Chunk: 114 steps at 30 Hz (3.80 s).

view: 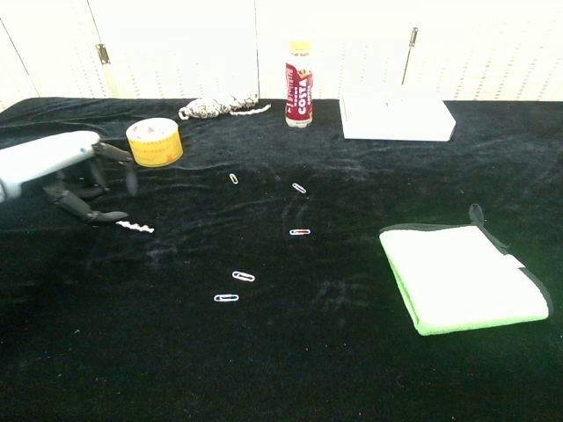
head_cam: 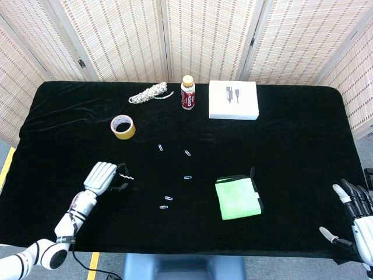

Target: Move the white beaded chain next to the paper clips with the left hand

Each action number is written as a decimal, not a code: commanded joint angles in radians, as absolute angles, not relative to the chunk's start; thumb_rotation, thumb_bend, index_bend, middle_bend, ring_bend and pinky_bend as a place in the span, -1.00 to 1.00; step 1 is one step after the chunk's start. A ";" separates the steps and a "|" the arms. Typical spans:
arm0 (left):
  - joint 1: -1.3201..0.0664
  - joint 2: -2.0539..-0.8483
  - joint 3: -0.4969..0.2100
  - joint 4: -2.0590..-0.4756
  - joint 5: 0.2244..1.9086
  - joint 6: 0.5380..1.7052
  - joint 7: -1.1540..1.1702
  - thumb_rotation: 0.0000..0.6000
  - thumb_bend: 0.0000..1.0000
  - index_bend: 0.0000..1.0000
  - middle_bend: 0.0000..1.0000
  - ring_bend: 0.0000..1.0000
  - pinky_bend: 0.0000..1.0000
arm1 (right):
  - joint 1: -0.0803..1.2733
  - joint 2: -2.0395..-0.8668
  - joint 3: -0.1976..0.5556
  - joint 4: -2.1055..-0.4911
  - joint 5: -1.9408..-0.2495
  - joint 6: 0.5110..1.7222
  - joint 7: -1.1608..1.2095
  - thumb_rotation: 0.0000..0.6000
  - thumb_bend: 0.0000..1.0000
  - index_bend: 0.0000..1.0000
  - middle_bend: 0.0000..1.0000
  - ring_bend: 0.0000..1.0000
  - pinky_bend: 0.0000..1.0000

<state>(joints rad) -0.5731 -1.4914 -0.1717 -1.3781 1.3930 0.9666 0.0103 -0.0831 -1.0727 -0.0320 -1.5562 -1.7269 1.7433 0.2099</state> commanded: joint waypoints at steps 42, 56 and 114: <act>-0.696 -1.617 -0.100 -1.065 1.384 0.837 -0.155 1.00 -0.18 0.03 1.00 1.00 1.00 | -0.096 -1.061 -0.016 -1.576 -1.668 1.714 0.226 1.00 -0.98 -1.00 -1.00 -1.00 -1.00; -0.706 -1.623 -0.094 -1.050 1.372 0.816 -0.170 1.00 -0.14 0.04 1.00 1.00 1.00 | -0.095 -1.060 -0.010 -1.581 -1.656 1.705 0.222 1.00 -0.98 -1.00 -1.00 -1.00 -1.00; -0.799 -1.619 -0.306 -1.152 1.241 0.865 -0.273 1.00 0.03 0.77 1.00 1.00 1.00 | -0.080 -1.042 -0.022 -1.565 -1.656 1.662 0.294 1.00 -0.98 -1.00 -1.00 -1.00 -1.00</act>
